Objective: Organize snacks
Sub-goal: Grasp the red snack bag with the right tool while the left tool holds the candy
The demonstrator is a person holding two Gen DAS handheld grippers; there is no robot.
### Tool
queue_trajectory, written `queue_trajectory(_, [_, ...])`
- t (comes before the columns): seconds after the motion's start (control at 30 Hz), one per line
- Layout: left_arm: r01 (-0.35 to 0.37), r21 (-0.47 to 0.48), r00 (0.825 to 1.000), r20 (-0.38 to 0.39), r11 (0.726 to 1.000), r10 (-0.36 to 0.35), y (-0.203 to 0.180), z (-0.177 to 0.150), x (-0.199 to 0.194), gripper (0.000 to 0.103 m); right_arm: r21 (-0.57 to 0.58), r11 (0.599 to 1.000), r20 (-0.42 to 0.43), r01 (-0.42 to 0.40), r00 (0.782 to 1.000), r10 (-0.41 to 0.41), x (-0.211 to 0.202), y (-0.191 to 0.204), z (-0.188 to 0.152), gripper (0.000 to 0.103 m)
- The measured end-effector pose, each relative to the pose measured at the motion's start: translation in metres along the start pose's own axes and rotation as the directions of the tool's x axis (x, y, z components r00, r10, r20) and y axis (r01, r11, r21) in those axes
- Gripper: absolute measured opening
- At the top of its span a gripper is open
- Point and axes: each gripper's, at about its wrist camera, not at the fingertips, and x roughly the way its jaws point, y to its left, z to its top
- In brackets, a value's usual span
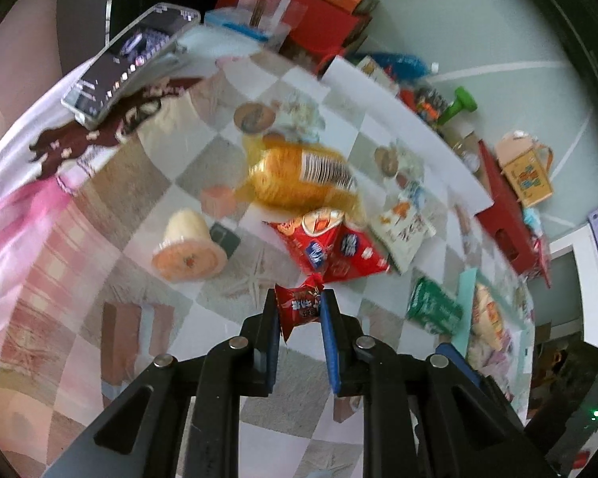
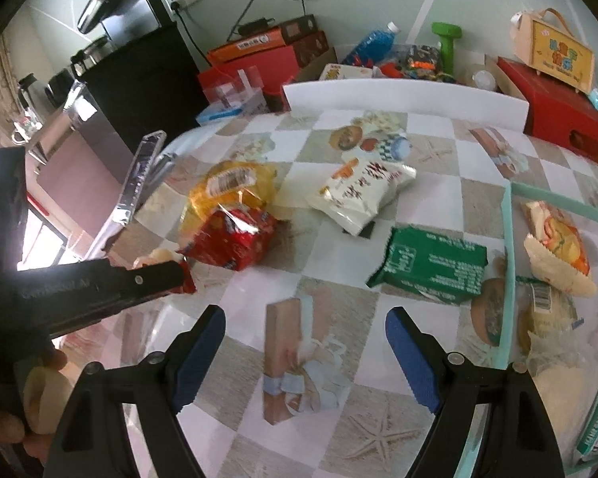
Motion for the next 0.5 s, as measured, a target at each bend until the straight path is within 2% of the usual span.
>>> queue_trajectory(0.23, [0.058,-0.041,0.995,0.080,0.997,-0.054,0.013,0.016,-0.012,0.020,-0.044,0.999,0.011,0.011,1.000,-0.010,0.009,0.015,0.012,0.085])
queue_trajectory(0.37, [0.035,-0.056,0.992,0.127,0.998,-0.027,0.019,0.026,-0.016,0.020,-0.076,0.997,-0.004,0.012,1.000,-0.012,0.022,0.026,0.018,0.085])
queue_trajectory(0.5, [0.039,-0.092,0.993,0.115,0.995,-0.028,0.030,0.032,-0.008,0.020,-0.117,0.993,-0.018,0.009,1.000,-0.011,0.034,0.041,0.023,0.085])
